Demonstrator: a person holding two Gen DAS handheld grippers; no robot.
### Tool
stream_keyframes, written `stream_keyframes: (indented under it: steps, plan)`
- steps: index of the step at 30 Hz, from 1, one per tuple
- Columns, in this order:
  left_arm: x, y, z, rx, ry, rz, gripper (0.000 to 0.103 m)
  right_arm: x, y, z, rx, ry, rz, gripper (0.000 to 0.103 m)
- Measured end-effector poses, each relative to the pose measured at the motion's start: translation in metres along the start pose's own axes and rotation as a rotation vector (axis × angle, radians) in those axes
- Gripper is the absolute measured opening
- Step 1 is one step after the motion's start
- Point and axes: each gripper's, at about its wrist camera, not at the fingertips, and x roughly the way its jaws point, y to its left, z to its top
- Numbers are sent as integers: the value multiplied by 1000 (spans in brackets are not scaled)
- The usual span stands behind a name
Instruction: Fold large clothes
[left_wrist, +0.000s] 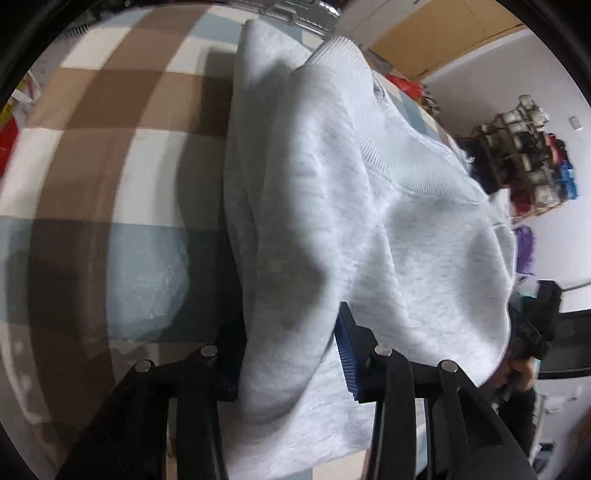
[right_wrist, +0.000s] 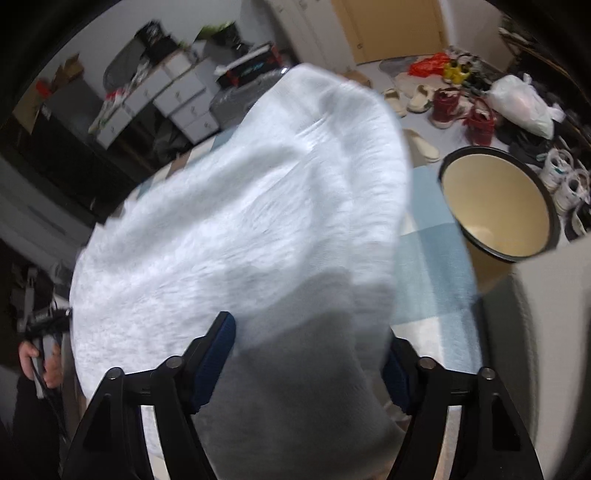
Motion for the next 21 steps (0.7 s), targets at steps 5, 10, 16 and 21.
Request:
stream_keyframes:
  steps: [5, 10, 16, 21]
  plan:
    - [-1, -11, -18, -16, 19, 73, 29, -8, 11, -11, -63, -7, 7, 34]
    - [-13, -11, -68, -2, 77, 103, 29, -32, 18, -54, -87, 20, 26, 27]
    - [-39, -3, -163, 68, 167, 135, 28, -67, 31, -140, -159, 97, 80, 26]
    - [-90, -14, -192, 121, 27, 274, 30, -98, 37, -185, -209, 50, 26, 47]
